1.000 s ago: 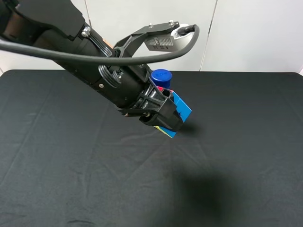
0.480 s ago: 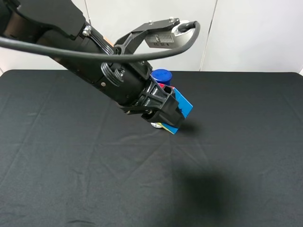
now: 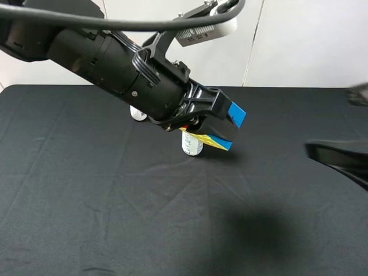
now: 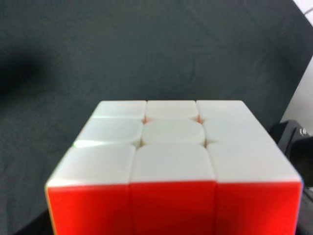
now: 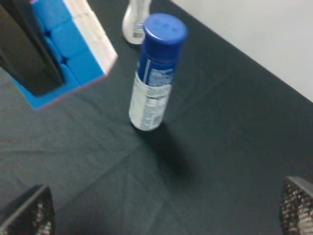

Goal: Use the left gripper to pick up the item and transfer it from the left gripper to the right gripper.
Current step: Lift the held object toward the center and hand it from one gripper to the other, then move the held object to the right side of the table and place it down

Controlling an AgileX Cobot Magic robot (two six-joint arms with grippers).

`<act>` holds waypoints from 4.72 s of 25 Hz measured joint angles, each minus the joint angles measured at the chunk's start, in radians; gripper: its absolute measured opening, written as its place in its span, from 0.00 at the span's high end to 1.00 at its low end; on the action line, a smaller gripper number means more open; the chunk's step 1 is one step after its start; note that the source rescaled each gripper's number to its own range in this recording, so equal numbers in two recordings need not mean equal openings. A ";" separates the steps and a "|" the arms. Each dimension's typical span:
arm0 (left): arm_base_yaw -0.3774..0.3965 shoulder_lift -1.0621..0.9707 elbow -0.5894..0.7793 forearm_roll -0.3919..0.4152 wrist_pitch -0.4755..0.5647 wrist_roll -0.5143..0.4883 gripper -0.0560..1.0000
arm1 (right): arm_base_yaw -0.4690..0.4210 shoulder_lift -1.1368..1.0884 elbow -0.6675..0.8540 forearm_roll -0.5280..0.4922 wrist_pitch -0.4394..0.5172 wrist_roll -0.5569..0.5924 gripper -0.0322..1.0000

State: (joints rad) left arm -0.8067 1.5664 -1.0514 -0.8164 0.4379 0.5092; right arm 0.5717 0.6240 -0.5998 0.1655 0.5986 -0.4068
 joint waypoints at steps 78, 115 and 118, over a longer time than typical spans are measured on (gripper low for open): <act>0.000 0.001 0.005 -0.151 -0.063 -0.018 0.94 | 0.265 0.533 -0.075 -0.166 -0.451 -0.004 0.89; 0.022 -0.110 0.007 -0.021 -0.100 0.001 0.02 | 0.267 0.529 -0.078 -0.133 -0.469 0.007 0.97; 0.036 -0.123 0.007 -0.016 -0.067 0.000 0.02 | 0.267 0.529 -0.078 -0.133 -0.460 0.007 0.97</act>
State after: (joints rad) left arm -0.7704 1.4435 -1.0446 -0.8326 0.3708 0.5091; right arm 0.8390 1.1533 -0.6775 0.0329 0.1389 -0.3999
